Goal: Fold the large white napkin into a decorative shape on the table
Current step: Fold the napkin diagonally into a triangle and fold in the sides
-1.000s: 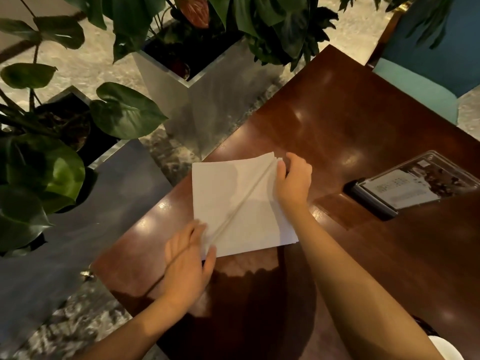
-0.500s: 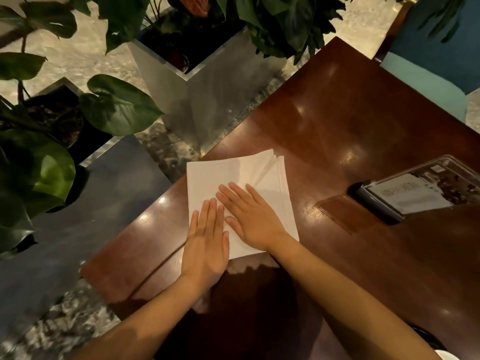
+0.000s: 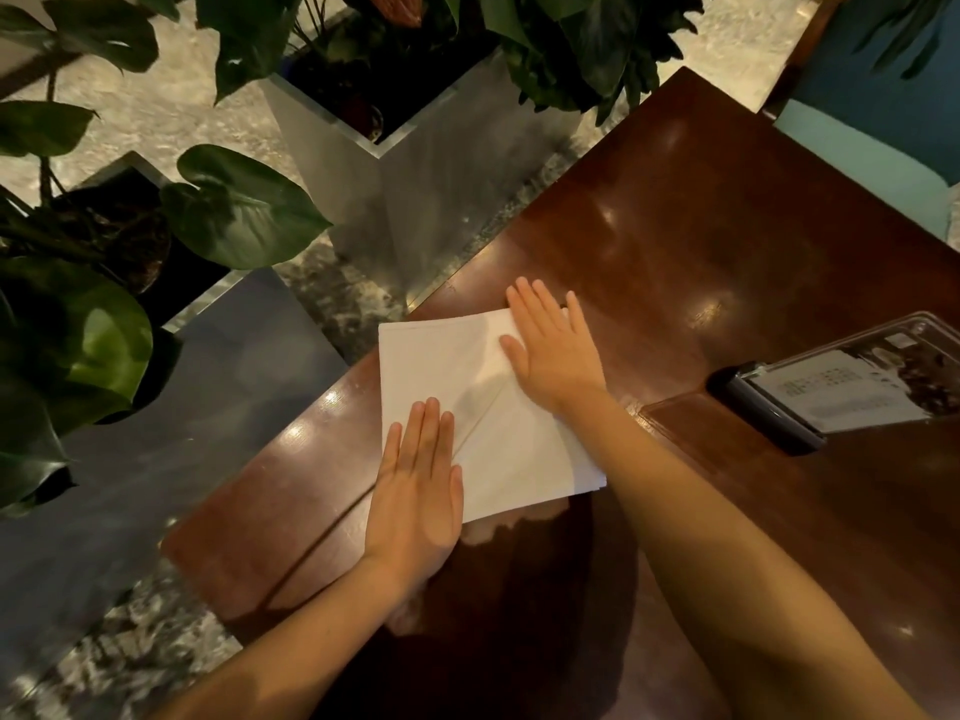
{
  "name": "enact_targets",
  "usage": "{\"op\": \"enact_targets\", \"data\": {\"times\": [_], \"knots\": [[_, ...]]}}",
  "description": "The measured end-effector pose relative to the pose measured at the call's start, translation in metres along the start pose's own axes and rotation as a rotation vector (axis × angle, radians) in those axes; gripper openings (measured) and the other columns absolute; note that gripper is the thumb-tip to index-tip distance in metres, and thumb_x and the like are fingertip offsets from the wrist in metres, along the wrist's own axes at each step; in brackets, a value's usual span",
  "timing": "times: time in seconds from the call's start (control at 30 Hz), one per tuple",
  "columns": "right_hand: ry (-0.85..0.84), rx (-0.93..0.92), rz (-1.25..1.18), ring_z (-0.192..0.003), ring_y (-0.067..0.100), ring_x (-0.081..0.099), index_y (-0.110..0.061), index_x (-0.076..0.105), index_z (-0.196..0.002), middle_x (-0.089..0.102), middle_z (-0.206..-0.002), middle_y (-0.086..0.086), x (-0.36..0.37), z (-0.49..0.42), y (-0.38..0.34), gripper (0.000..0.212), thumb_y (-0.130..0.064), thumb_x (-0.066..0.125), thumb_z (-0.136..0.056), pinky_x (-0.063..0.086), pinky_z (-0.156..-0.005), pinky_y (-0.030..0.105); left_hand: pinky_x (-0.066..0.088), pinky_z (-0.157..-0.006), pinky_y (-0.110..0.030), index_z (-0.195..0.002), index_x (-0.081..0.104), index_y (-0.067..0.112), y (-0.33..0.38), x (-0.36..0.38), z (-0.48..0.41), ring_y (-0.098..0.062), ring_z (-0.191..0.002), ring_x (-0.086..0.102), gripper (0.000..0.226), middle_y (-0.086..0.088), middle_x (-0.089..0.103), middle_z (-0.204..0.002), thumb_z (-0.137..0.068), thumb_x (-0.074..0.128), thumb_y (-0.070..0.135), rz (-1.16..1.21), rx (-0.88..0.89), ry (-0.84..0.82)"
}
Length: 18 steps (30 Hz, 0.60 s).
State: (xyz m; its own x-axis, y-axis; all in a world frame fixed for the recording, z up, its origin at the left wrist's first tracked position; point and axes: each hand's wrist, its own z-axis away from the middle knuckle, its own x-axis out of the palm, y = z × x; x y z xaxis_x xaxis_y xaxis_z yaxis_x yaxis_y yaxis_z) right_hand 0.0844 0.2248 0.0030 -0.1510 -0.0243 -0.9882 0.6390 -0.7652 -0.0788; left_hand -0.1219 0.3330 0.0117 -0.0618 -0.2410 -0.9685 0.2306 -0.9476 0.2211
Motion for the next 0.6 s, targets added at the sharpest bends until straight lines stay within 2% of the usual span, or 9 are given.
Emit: {"op": "enact_targets", "data": {"times": [0.13,0.27,0.37,0.47,0.53,0.6], "knots": [[0.019,0.103,-0.014,-0.147,0.019,-0.003,-0.020,0.004,-0.150,0.003,-0.160,0.000,-0.010,-0.013,0.013,0.058,-0.047,0.010,-0.099,0.001,-0.120,0.045,0.016,-0.115,-0.049,-0.143,0.024,0.002,0.001,-0.001,0.000,-0.031,-0.142,0.020,0.056,-0.017,0.026,-0.152,-0.095,0.018,0.029,-0.042,-0.001,0.005],[0.065,0.293,-0.111,-0.147,0.020,-0.003,-0.017,0.005,-0.150,0.003,-0.160,0.003,-0.032,-0.003,0.016,0.057,-0.043,0.014,-0.100,0.001,-0.121,0.043,0.019,-0.115,-0.050,-0.143,0.024,0.000,0.002,0.001,0.000,-0.033,-0.141,0.021,0.057,-0.018,0.025,-0.152,-0.095,0.017,0.029,-0.108,0.013,0.022],[0.129,0.131,-0.216,-0.147,0.026,0.006,-0.015,0.011,-0.149,0.012,-0.159,0.008,-0.032,0.044,-0.026,0.057,-0.040,0.017,-0.099,0.006,-0.120,0.043,0.014,-0.117,-0.048,-0.144,0.020,0.001,0.002,0.004,-0.002,-0.032,-0.143,0.014,0.058,-0.018,0.020,-0.154,-0.094,0.014,0.029,-0.120,0.007,0.034],[-0.024,-0.057,-0.216,-0.147,0.023,0.004,-0.016,0.008,-0.149,0.006,-0.158,0.005,-0.002,0.110,-0.079,0.055,-0.039,0.011,-0.099,0.005,-0.120,0.045,0.004,-0.118,-0.046,-0.146,0.011,0.000,0.001,0.007,0.002,-0.032,-0.144,0.003,0.061,-0.020,0.009,-0.155,-0.093,0.002,0.030,-0.187,0.008,0.024],[-0.071,-0.041,-0.153,-0.146,0.016,-0.003,-0.020,0.003,-0.148,-0.001,-0.157,-0.002,0.015,0.128,-0.086,0.055,-0.044,0.011,-0.100,0.004,-0.121,0.045,-0.001,-0.117,-0.045,-0.146,0.005,-0.001,0.000,0.009,0.004,-0.033,-0.144,-0.004,0.062,-0.020,0.001,-0.155,-0.092,-0.006,0.029,-0.228,0.020,0.020],[-0.055,-0.010,-0.133,-0.146,0.015,-0.003,-0.021,0.003,-0.148,-0.001,-0.156,-0.004,0.018,0.126,-0.079,0.057,-0.047,0.014,-0.099,0.002,-0.120,0.045,0.005,-0.117,-0.045,-0.145,0.013,-0.001,0.001,0.006,0.003,-0.032,-0.144,0.005,0.060,-0.021,0.011,-0.154,-0.094,0.000,0.027,-0.218,0.011,0.038]]}}
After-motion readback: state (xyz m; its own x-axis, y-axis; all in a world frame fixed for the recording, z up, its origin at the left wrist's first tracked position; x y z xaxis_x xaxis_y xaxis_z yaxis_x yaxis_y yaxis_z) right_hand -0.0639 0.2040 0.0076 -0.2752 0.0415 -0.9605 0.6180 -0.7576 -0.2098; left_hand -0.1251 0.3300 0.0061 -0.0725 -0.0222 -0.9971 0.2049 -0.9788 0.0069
